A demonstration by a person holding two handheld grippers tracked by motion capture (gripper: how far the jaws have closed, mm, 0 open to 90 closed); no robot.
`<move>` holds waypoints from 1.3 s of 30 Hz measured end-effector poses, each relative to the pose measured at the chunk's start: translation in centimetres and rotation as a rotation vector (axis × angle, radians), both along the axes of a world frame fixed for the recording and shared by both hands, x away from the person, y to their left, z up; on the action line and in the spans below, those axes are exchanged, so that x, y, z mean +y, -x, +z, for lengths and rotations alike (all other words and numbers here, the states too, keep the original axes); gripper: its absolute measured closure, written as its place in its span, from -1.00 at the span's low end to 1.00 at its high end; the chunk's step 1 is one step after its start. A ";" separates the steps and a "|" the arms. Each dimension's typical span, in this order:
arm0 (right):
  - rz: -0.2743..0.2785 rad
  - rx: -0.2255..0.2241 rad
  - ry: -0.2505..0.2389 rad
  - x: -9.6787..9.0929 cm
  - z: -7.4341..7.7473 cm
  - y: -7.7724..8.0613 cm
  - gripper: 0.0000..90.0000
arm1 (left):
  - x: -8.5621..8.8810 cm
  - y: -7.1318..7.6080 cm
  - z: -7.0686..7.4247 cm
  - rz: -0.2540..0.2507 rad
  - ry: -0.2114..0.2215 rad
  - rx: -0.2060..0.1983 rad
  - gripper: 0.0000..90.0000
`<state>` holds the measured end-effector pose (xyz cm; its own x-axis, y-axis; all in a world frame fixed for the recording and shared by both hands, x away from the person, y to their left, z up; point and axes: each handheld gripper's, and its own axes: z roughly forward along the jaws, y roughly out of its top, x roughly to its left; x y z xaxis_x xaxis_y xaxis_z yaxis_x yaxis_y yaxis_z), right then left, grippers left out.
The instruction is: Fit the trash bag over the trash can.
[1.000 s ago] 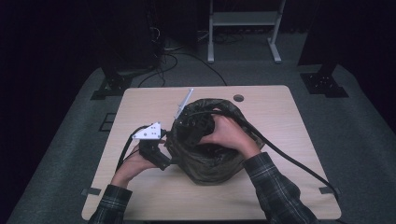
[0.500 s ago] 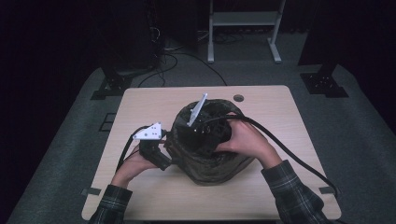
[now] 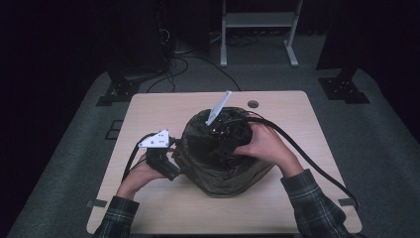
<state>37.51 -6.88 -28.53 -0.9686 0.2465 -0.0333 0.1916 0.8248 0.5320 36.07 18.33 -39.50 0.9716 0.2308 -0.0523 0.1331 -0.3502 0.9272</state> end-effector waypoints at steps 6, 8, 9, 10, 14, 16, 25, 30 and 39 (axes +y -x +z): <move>-0.056 -0.020 -0.116 -3.3 0.9 -0.6 -0.79 | 0.5 0.0 0.2 0.010 0.001 -0.003 -1.00; -0.083 -0.035 -0.145 -4.7 1.2 -0.6 -0.79 | 0.6 0.1 0.2 0.013 0.003 -0.001 -1.00; -0.087 -0.044 -0.157 -5.2 1.3 -0.6 -0.79 | 0.6 0.1 0.3 0.013 0.000 -0.001 -1.00; -0.096 -0.048 -0.171 -5.7 1.4 -0.6 -0.79 | 0.7 0.1 0.3 0.013 -0.001 -0.001 -1.00; -0.119 -0.059 -0.217 -7.5 1.9 -0.4 -0.79 | 0.7 0.1 0.3 0.013 -0.007 0.000 -1.00; -0.131 -0.062 -0.233 -8.3 2.1 -0.3 -0.79 | 0.7 0.2 0.3 0.013 -0.009 -0.001 -1.00; -0.181 -0.081 -0.303 -12.0 2.0 0.3 -0.79 | 1.2 0.4 0.7 0.030 -0.013 -0.009 -1.00; -0.214 -0.099 -0.337 -14.2 1.9 0.9 -0.79 | 1.6 0.5 0.8 0.033 -0.021 -0.013 -1.00; -0.286 -0.107 -0.403 -18.7 0.3 2.1 -0.79 | 2.6 1.3 1.2 0.063 -0.042 -0.020 -1.00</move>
<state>35.45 -25.56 -28.23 -0.8570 0.5149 0.0231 0.3063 0.4726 0.8263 34.78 20.90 -38.28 0.9558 0.2933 -0.0217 0.1374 -0.3802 0.9146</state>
